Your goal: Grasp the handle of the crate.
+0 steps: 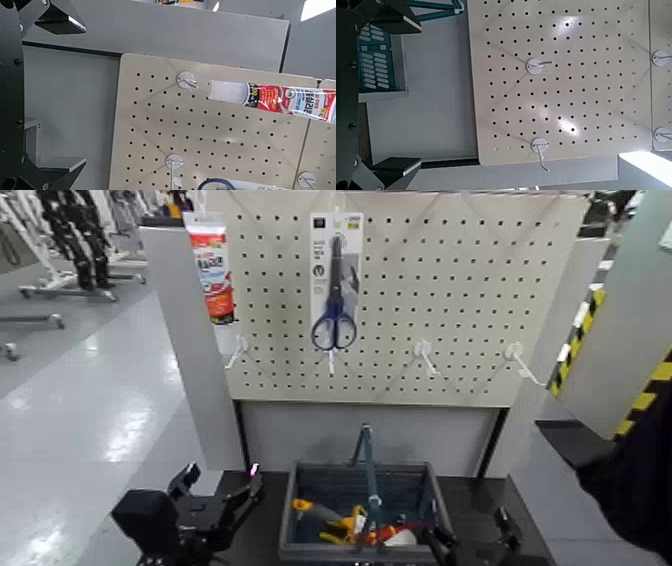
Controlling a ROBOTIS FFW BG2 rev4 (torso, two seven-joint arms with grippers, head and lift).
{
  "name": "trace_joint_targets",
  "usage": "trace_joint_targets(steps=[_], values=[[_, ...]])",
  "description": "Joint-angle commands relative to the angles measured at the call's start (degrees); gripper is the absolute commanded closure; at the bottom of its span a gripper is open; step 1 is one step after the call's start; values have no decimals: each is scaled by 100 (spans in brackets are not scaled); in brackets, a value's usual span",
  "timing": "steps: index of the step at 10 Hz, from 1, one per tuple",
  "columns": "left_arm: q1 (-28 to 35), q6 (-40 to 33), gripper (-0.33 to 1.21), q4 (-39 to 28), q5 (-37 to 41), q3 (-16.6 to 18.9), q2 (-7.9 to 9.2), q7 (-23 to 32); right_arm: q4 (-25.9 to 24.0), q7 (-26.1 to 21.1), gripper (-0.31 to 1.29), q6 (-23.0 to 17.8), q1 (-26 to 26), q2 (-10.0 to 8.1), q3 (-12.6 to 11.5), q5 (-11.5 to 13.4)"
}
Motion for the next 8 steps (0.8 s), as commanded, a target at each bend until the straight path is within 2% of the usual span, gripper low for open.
trace_joint_targets(steps=[1,3,5,8], values=[[-28,58,14,0,8,7,13,-18,11,-1,13,0,-9,-8,1,-40],[-80,190,14,9,131,25,4,-123,11,-1,13,8,-9,-8,9,-76],[-282,717,14,9,570,165,-57,-572,11,8,13,8,-9,-8,18,-93],[-722,1825,14,167,1889,350,-136,-1327,20,8,13,26,-18,-8,45,-102]])
